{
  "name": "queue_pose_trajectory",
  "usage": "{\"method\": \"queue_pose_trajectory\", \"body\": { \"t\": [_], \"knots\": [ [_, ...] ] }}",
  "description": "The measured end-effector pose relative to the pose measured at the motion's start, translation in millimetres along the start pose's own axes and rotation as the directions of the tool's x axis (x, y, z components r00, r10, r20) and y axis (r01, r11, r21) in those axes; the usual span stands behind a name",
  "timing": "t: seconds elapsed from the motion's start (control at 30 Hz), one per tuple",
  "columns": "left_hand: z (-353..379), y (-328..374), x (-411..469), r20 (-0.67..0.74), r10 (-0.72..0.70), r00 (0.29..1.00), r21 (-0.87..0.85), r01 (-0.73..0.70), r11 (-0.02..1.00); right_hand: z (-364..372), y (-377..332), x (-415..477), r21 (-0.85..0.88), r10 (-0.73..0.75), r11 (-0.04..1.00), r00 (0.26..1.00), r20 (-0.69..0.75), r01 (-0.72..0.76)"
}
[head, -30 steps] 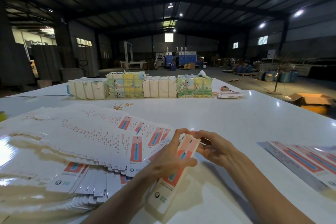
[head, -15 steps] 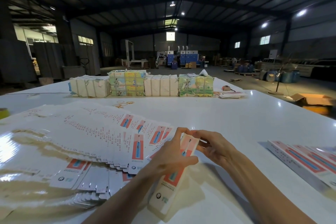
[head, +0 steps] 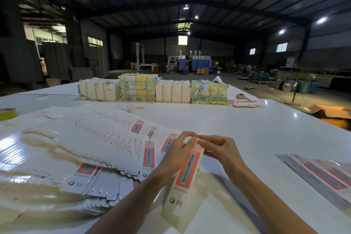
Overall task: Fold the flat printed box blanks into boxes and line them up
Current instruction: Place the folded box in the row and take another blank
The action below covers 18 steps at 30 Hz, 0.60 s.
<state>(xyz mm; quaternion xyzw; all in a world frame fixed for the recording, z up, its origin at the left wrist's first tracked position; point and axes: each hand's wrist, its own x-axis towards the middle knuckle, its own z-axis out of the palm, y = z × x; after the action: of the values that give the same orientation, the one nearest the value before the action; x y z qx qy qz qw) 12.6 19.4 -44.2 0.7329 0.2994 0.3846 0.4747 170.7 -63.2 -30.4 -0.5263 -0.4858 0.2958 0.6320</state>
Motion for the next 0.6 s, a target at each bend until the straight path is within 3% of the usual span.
{"method": "queue_pose_trajectory", "body": {
  "t": [0.27, 0.6],
  "knots": [
    [-3.4, 2.0, 2.5, -0.067, -0.027, 0.997, -0.093, 0.020, 0.995, -2.8, 1.1, 2.2, -0.021, 0.006, 1.000, 0.999, 0.032, -0.005],
    [-14.3, 10.7, -0.6, 0.017, -0.082, 0.996, -0.254, 0.084, 0.964, -3.8, -3.1, 1.3, 0.012, -0.055, 0.998, 0.996, 0.070, 0.054]
  ]
}}
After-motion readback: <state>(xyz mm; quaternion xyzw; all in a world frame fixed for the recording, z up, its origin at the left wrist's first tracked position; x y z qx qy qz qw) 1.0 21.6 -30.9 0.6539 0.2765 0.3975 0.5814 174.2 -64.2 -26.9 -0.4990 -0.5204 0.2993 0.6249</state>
